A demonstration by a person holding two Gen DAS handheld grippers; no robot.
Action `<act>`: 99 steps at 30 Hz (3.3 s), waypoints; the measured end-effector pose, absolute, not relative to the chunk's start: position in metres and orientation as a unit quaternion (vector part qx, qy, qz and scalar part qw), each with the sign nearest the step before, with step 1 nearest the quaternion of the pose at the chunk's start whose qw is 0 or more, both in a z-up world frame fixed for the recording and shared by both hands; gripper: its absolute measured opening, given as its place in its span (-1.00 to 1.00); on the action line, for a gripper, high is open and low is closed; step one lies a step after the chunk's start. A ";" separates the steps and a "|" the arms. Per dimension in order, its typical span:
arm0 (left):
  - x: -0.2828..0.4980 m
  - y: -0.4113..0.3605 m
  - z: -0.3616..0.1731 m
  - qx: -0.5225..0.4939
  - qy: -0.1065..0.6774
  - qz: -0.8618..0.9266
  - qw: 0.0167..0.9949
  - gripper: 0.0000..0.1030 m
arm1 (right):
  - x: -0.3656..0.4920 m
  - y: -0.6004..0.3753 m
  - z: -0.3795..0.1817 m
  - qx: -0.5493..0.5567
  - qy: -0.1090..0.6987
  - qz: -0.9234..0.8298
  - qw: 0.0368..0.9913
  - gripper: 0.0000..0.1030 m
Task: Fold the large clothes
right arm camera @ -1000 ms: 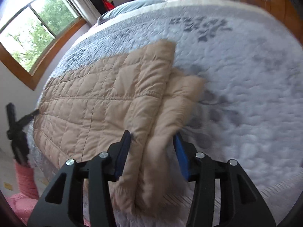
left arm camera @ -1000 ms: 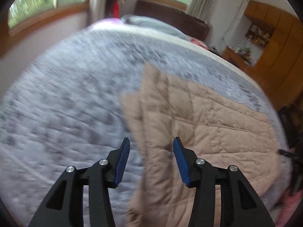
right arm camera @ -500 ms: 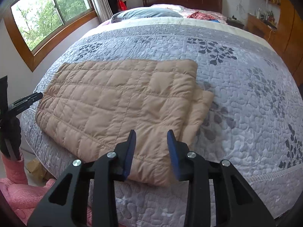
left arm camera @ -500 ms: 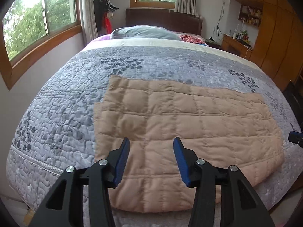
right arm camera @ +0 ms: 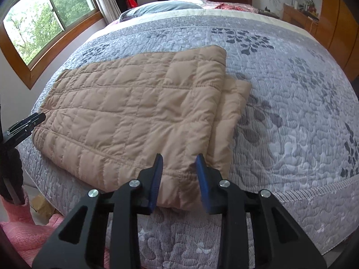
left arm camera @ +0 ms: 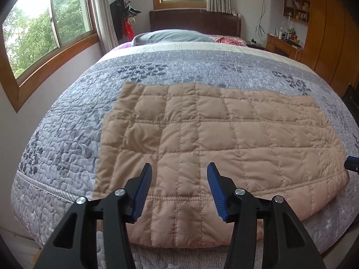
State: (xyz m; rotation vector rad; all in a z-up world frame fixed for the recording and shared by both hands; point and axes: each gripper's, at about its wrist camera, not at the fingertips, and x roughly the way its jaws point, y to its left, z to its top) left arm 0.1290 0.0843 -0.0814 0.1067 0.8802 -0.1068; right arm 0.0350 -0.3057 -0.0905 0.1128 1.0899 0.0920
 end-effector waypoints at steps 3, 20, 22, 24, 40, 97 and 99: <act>0.131 0.083 -0.090 0.052 0.436 -0.052 0.897 0.00 | 0.037 -0.307 -0.100 0.053 0.526 0.035 0.848 -0.42; 0.135 0.086 -0.122 0.050 0.458 -0.060 0.886 0.04 | 0.045 -0.301 -0.136 0.047 0.544 0.023 0.838 -0.40; 0.135 0.087 -0.123 0.048 0.457 -0.061 0.886 0.04 | 0.045 -0.302 -0.137 0.050 0.543 0.024 0.838 -0.40; 0.136 0.087 -0.124 0.046 0.457 -0.063 0.886 0.05 | 0.045 -0.303 -0.138 0.054 0.541 0.025 0.839 -0.39; 0.112 0.095 -0.107 0.036 0.454 -0.047 0.889 0.05 | 0.045 -0.307 -0.137 0.063 0.545 0.031 0.836 -0.40; 0.099 0.155 -0.087 -0.210 0.351 -0.069 0.910 -0.72 | 0.048 -0.319 -0.139 0.095 0.549 0.053 0.829 -0.37; 0.097 0.146 -0.078 -0.195 0.343 -0.075 0.916 -0.73 | 0.047 -0.321 -0.140 0.100 0.549 0.055 0.828 -0.38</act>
